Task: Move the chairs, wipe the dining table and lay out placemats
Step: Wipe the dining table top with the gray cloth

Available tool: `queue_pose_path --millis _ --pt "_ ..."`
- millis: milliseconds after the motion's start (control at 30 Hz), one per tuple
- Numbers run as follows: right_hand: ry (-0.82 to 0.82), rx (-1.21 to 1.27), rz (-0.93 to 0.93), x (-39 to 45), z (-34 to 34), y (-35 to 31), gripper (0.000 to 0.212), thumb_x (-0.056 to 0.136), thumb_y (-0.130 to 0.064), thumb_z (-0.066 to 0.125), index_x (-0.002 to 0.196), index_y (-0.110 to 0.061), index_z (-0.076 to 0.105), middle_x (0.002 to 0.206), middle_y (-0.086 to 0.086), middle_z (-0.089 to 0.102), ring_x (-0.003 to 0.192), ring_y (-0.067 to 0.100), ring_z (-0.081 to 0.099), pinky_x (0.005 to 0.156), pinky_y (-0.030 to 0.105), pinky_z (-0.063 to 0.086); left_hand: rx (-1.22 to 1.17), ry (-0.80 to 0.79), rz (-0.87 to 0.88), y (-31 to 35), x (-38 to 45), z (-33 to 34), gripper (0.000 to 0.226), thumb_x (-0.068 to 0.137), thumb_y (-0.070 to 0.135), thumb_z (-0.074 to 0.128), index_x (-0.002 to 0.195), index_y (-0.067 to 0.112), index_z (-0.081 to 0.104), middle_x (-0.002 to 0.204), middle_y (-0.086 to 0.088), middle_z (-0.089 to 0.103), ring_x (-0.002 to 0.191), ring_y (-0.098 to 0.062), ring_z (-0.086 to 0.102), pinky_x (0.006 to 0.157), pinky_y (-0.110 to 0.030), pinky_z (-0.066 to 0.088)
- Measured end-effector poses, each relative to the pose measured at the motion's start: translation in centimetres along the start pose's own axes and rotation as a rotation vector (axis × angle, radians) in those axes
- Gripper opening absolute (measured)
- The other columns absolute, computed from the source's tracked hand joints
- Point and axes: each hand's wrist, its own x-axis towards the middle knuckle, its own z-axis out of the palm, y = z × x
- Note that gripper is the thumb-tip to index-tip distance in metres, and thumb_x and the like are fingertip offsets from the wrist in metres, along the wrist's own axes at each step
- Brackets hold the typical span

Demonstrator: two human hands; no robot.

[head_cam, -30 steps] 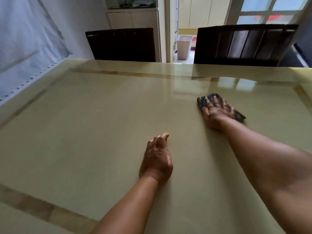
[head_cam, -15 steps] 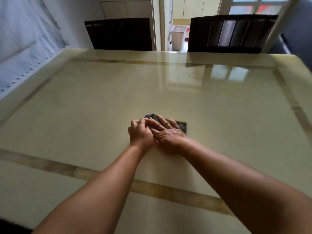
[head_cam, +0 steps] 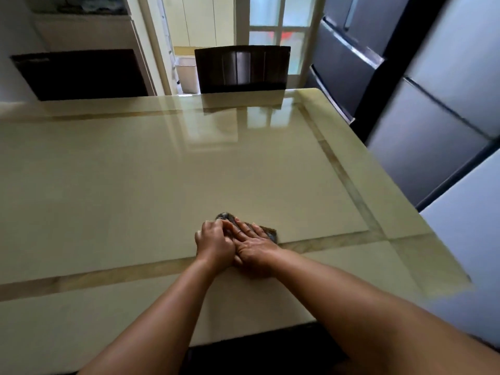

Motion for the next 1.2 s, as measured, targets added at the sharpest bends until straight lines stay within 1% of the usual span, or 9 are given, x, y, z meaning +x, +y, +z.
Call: queue_pose_path --millis 100,433,533,600,700,800,933,1033,1200 --pt "-0.002 0.01 0.127 -3.3 -0.3 3.0 0.065 0.097 -0.044 0.025 0.149 -0.023 -0.008 0.157 -0.002 -0.016 0.143 0.015 -0.02 0.111 0.033 -0.016 -0.048 -0.082 0.122 3.2 -1.6 2.3 0.041 0.085 0.004 0.039 0.119 0.018 0.057 0.135 -0.008 0.044 0.121 -0.031 0.037 0.105 -0.025 0.025" --pt "-0.02 0.092 0.334 -12.2 -1.7 14.3 0.063 0.099 -0.036 0.031 0.15 -0.025 -0.004 0.157 -0.004 -0.016 0.145 0.018 -0.013 0.117 0.037 -0.002 -0.087 -0.401 0.296 13.3 -5.2 10.0 0.048 0.088 0.002 0.042 0.135 0.009 0.043 0.148 -0.007 0.032 0.137 -0.022 0.03 0.114 -0.023 0.02" --pt "-0.02 0.101 0.361 -15.0 -1.9 18.5 0.063 0.099 -0.028 0.038 0.151 -0.026 0.001 0.158 -0.004 -0.012 0.146 0.021 -0.01 0.118 0.034 0.003 -0.116 -0.511 0.305 17.2 -6.2 12.5 0.041 0.088 -0.001 0.043 0.127 0.006 0.052 0.139 -0.012 0.046 0.128 -0.028 0.043 0.112 -0.032 0.031" --pt "0.065 0.177 0.397 -17.7 -1.5 21.6 0.059 0.099 -0.022 0.039 0.15 -0.03 0.011 0.159 -0.005 -0.006 0.146 0.02 -0.003 0.118 0.034 0.006 -0.115 -0.588 0.304 20.0 -7.1 14.1 0.034 0.089 -0.001 0.044 0.118 0.005 0.059 0.125 -0.017 0.058 0.117 -0.031 0.053 0.102 -0.033 0.041" --pt "0.169 0.266 0.44 -21.6 -1.3 24.7 0.049 0.099 -0.022 0.037 0.146 -0.034 0.028 0.159 -0.006 0.01 0.143 0.017 0.016 0.116 0.031 0.015 -0.065 -0.654 0.331 23.6 -8.6 16.1 0.029 0.09 0.002 0.047 0.116 0.003 0.059 0.121 -0.02 0.061 0.104 -0.027 0.056 0.084 -0.024 0.041" --pt "0.315 0.263 0.461 -24.4 -2.2 26.3 0.051 0.096 -0.015 0.038 0.143 -0.036 0.034 0.156 -0.008 0.022 0.138 0.018 0.028 0.112 0.026 0.02 -0.042 -0.494 0.295 27.1 -9.8 17.6 0.032 0.092 0.016 0.047 0.123 0.008 0.053 0.123 -0.017 0.057 0.102 -0.025 0.054 0.086 -0.027 0.043" --pt "0.669 0.414 0.508 -28.6 -4.5 25.9 0.062 0.09 -0.004 0.043 0.143 -0.034 0.031 0.152 -0.004 0.031 0.133 0.018 0.036 0.102 0.018 0.026 -0.173 -0.458 0.231 31.6 -12.5 18.9 0.042 0.093 0.035 0.042 0.122 0.006 0.048 0.124 -0.019 0.055 0.113 -0.034 0.054 0.099 -0.045 0.044" --pt "0.812 0.479 0.501 -31.9 -5.8 24.8 0.066 0.088 -0.007 0.052 0.145 -0.026 0.024 0.146 0.004 0.04 0.128 0.022 0.043 0.101 0.022 0.033 -0.447 -0.452 0.217 34.3 -14.9 18.8 0.031 0.089 0.036 0.052 0.102 0.008 0.057 0.102 -0.014 0.067 0.095 -0.03 0.066 0.089 -0.045 0.053" --pt "0.929 0.521 0.677 -40.0 -5.2 22.5 0.073 0.091 -0.024 0.053 0.149 -0.023 0.009 0.147 0.012 0.038 0.13 0.027 0.042 0.108 0.038 0.035 -0.479 -0.559 0.223 36.5 -21.6 18.7 0.024 0.073 0.033 0.072 0.082 0.012 0.065 0.084 -0.01 0.07 0.076 -0.025 0.068 0.074 -0.034 0.058"
